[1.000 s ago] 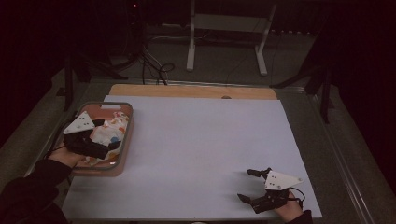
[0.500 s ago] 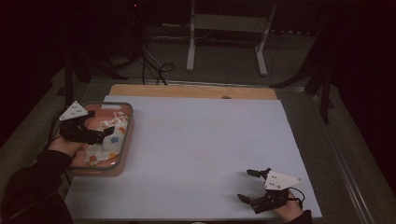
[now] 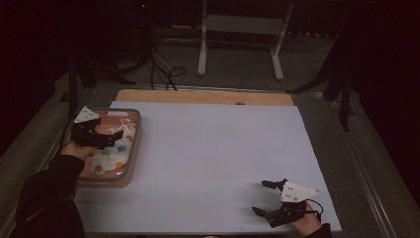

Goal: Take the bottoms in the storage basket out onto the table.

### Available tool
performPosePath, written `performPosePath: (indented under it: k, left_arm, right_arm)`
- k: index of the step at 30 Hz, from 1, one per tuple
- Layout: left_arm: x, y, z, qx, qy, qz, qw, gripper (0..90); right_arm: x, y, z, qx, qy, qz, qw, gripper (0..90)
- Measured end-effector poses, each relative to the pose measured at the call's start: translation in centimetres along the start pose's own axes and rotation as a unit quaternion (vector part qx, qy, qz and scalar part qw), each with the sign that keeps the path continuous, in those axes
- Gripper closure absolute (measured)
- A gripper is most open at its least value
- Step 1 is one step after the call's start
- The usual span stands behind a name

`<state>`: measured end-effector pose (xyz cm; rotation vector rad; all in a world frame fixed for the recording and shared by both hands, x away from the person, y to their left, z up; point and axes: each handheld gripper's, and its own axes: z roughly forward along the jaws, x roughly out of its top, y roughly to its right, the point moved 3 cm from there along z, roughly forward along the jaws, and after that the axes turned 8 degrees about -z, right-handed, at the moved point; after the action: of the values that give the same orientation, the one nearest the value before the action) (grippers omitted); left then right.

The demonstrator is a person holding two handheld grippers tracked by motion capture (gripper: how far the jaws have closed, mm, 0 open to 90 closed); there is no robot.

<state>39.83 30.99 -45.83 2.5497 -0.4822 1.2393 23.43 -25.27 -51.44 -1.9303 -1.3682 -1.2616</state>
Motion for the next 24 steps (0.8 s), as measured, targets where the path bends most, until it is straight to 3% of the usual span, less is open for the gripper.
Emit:
performPosePath:
  k: [4, 10, 18, 24]
  left_arm:
    - [-0.5, -0.4, 0.8, 0.014, -0.017, 0.001, 0.9997, 0.7]
    - [-1.2, -1.1, 2.0, 0.024, -0.036, -0.023, 0.9988, 0.7]
    - [-1.8, -1.9, 3.5, 0.051, -0.076, -0.027, 0.9954, 0.7]
    - [-1.6, -1.9, 4.3, 0.051, -0.095, -0.022, 0.9940, 1.8]
  right_arm:
    - [0.0, -0.1, 0.1, 0.002, -0.001, 0.001, 1.0000, 10.7]
    - [0.0, -0.1, 0.0, 0.001, -0.002, -0.001, 1.0000, 10.7]
    - [0.0, -0.1, 0.1, 0.003, 0.000, 0.002, 1.0000, 10.7]
    - [0.0, -0.1, 0.1, 0.006, 0.003, 0.002, 1.0000, 10.7]
